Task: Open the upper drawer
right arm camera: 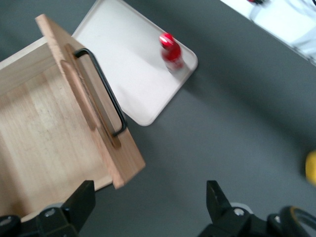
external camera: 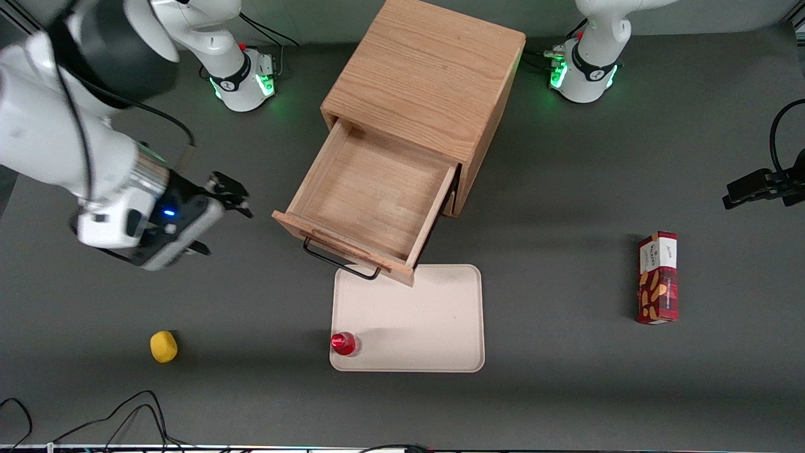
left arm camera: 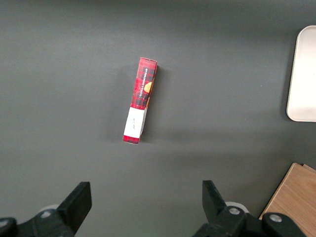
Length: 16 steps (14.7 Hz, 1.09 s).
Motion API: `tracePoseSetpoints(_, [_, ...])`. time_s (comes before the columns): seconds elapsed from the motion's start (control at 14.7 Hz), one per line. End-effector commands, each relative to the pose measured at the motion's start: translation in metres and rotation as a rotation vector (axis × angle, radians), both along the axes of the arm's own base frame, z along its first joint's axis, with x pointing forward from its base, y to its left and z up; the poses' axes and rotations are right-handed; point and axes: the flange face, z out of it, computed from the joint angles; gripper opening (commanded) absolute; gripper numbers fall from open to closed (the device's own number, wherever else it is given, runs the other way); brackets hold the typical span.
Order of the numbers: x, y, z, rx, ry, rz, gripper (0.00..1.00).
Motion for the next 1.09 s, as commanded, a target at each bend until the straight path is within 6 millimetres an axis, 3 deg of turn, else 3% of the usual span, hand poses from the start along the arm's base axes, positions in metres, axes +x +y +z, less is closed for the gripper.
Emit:
tracePoseSetpoints(0.0, [-0.038, -0.022, 0.024, -0.015, 0.099, -0.276, 1.0])
tracePoseSetpoints(0.2, [-0.069, -0.053, 0.045, -0.092, 0.13, -0.381, 1.0])
tracePoseSetpoints(0.34, [-0.092, -0.079, 0.049, -0.119, 0.132, -0.429, 1.0])
tracePoseSetpoints(0.41, [-0.095, -0.093, 0.046, -0.128, 0.145, -0.458, 1.0])
tracePoseSetpoints(0.61, [-0.084, -0.117, 0.039, -0.241, 0.131, -0.485, 1.0])
tracePoseSetpoints(1.02, [-0.073, -0.122, 0.039, -0.244, 0.119, -0.495, 1.0])
